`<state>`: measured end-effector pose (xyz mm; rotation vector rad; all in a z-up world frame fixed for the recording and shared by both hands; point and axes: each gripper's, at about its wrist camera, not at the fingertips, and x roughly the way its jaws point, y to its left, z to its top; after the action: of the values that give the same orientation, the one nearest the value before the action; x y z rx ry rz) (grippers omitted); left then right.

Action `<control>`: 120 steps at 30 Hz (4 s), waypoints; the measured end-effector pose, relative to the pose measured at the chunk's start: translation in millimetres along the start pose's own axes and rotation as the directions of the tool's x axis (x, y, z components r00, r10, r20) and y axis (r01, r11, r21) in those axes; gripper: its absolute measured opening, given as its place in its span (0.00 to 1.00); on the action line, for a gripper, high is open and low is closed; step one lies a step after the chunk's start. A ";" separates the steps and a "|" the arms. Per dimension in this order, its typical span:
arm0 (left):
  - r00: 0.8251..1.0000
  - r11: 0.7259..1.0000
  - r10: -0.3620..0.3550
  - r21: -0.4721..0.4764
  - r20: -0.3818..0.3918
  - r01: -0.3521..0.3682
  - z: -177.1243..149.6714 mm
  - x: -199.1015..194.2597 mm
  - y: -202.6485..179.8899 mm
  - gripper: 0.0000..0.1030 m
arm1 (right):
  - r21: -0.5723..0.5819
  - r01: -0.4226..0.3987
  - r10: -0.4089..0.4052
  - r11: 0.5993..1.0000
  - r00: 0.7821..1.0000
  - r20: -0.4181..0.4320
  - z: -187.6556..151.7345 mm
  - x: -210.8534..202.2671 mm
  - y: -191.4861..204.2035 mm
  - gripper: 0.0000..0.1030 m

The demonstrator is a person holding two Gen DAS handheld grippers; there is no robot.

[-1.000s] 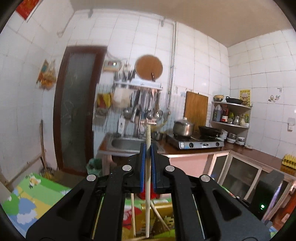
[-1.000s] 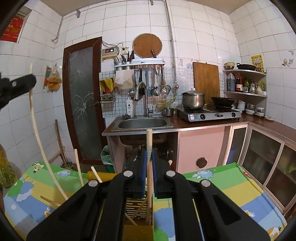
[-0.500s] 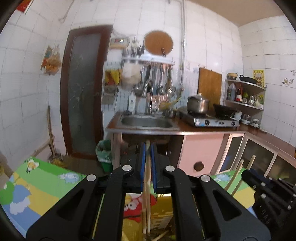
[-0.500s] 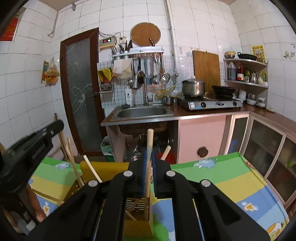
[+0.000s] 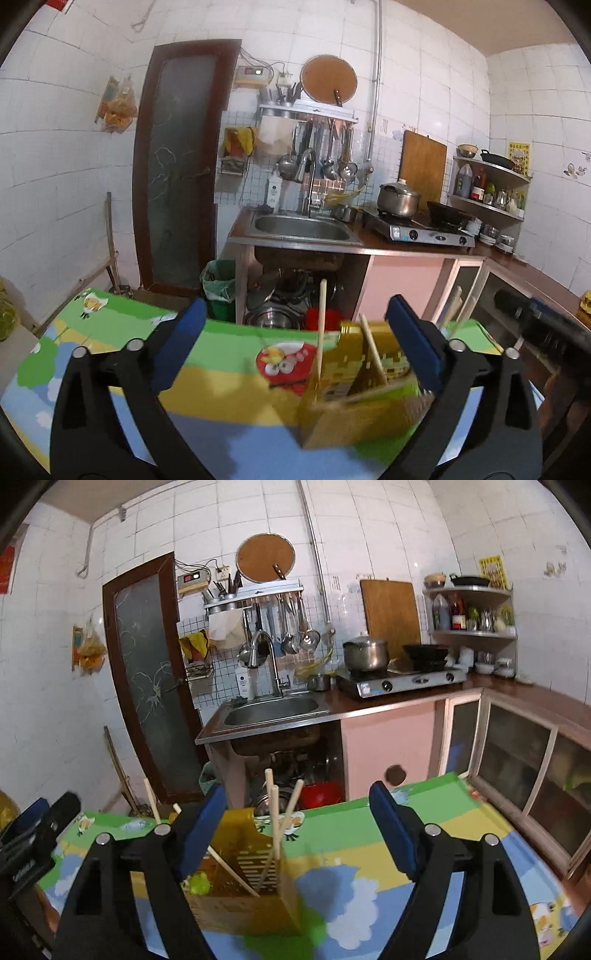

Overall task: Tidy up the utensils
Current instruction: 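Open both tools to release the chopsticks into the holder, then move left tool to the light-blue spoon while right tool approaches the dark spoon, then close left tool on the light-blue spoon while right tool grasps the dark spoon, then carry both spoons over the yellow holder and lower them in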

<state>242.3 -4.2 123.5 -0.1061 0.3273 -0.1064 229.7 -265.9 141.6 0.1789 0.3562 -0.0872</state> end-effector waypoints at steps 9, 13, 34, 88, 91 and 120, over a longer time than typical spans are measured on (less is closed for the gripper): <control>0.981 1.000 0.006 0.025 -0.193 -0.001 -66.4 -37.0 18.2 0.95 | -0.094 0.059 -0.068 0.994 0.993 -0.096 -59.3 -54.4 -25.2 0.88; 0.955 0.999 -0.004 0.035 -0.296 0.015 -103.3 -38.1 15.8 0.95 | -0.025 0.055 -0.059 0.998 0.971 -0.230 -107.3 -53.8 -46.2 0.88; 0.823 0.994 -0.042 0.056 -0.567 0.089 -198.9 -24.0 2.4 0.95 | 0.025 0.083 -0.058 0.996 0.854 -0.517 -218.3 -68.7 -74.2 0.88; 0.799 0.972 0.022 0.200 -0.601 0.124 -208.8 -15.0 -19.4 0.31 | -0.118 -0.022 -0.045 0.993 0.843 -0.536 -223.6 -54.7 -2.9 0.35; 0.799 0.974 0.014 0.187 -0.601 0.124 -207.9 -14.3 -18.0 0.31 | -0.100 -0.019 -0.037 0.995 0.844 -0.534 -221.1 -52.5 -4.4 0.35; 0.959 0.994 0.044 0.106 -0.281 -0.014 -129.3 -71.5 -0.8 0.31 | 0.000 -0.037 0.036 0.999 0.982 -0.187 -140.3 -72.4 -1.9 0.35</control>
<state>132.8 -7.5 24.4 0.0175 0.6090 -0.1091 114.3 -237.3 37.6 0.1911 0.5403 -0.0332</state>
